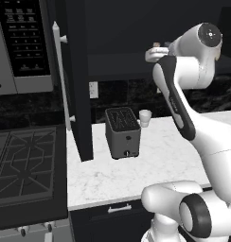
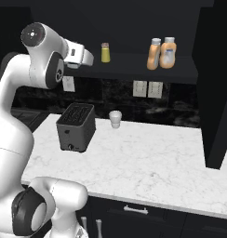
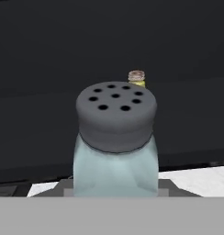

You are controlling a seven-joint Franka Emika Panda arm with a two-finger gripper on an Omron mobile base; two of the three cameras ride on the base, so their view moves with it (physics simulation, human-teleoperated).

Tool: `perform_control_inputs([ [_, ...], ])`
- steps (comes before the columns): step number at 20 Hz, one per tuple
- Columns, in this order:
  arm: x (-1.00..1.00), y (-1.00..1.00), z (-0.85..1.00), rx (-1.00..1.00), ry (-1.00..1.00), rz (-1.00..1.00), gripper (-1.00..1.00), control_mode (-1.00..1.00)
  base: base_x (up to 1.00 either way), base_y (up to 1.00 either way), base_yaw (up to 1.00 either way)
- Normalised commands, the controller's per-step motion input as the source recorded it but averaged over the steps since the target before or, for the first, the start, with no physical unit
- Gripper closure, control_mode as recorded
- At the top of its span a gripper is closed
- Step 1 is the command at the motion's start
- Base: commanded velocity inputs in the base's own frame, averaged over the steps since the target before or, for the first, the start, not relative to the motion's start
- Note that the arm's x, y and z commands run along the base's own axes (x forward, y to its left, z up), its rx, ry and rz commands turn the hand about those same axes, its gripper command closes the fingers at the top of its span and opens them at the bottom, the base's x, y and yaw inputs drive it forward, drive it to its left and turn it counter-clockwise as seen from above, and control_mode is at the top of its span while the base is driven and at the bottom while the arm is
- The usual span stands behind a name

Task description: Put the shaker and condiment bottle from the counter next to their counterparts in the cabinet.

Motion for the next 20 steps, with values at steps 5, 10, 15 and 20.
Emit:
perform_control_inputs([
  [5,0.09,0.0,-0.09,-0.04,-0.03,0.0,1.0,-1.0,0.0,0.0,0.0],
  [10,0.17,0.0,-0.03,-0.04,-0.03,0.0,1.0,-1.0,0.0,0.0,0.0],
  [15,0.18,0.0,-0.01,-0.03,-0.02,0.0,1.0,-1.0,0.0,0.0,0.0],
  [20,0.22,0.0,-0.01,-0.01,0.0,0.0,1.0,-1.0,0.0,0.0,0.0],
])
